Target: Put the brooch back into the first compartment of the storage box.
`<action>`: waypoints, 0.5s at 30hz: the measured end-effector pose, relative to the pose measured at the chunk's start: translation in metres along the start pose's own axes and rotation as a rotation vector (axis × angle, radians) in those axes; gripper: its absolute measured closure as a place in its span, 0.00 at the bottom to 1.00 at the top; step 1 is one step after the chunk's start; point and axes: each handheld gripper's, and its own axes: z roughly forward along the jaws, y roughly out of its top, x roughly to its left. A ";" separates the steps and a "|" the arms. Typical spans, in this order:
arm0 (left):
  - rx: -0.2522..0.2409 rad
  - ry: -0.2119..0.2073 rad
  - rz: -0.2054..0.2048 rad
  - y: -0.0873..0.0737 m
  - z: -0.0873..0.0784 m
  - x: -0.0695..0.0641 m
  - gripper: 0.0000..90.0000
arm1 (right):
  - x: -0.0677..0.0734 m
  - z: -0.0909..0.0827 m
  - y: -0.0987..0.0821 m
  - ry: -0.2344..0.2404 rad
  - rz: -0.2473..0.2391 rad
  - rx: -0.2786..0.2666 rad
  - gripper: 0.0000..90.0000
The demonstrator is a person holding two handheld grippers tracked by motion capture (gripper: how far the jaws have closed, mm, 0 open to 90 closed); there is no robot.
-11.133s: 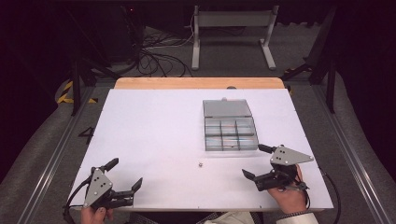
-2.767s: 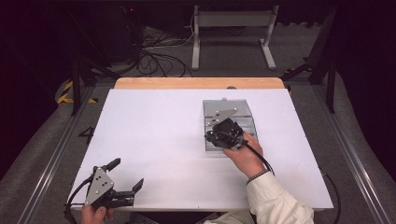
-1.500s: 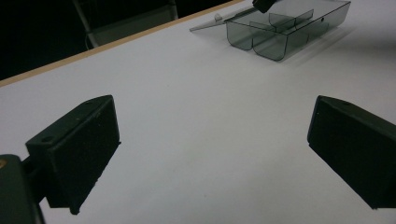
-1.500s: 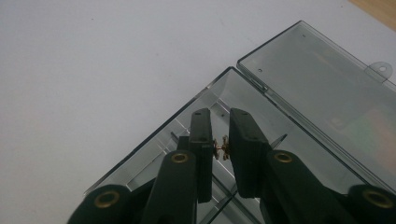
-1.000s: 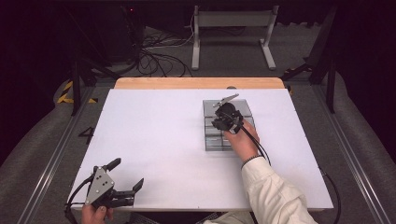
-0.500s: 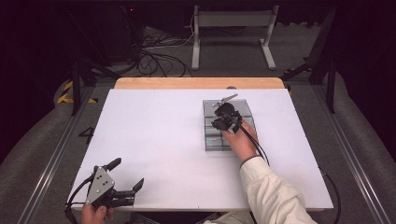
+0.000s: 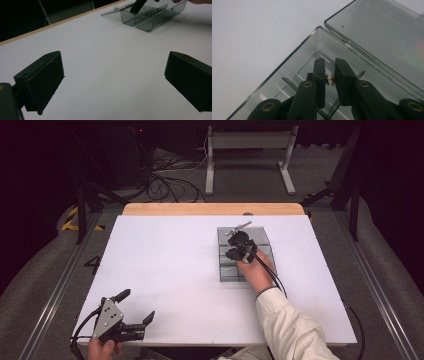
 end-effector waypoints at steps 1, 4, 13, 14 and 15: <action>-0.002 0.001 0.001 0.000 0.000 0.000 0.03 | 0.000 0.001 0.000 -0.002 -0.001 0.001 0.89; -0.002 0.001 0.000 0.000 0.000 0.000 0.03 | 0.001 0.003 0.000 0.001 -0.003 0.007 0.89; -0.002 -0.006 -0.006 0.001 0.001 0.000 0.03 | 0.004 0.004 0.002 -0.002 -0.012 0.008 0.87; -0.001 -0.006 -0.006 0.001 0.001 0.000 0.03 | 0.004 0.003 0.002 -0.005 -0.013 0.005 0.86; -0.002 -0.007 -0.005 0.001 0.002 0.000 0.03 | 0.004 0.003 0.002 -0.007 -0.015 0.002 0.84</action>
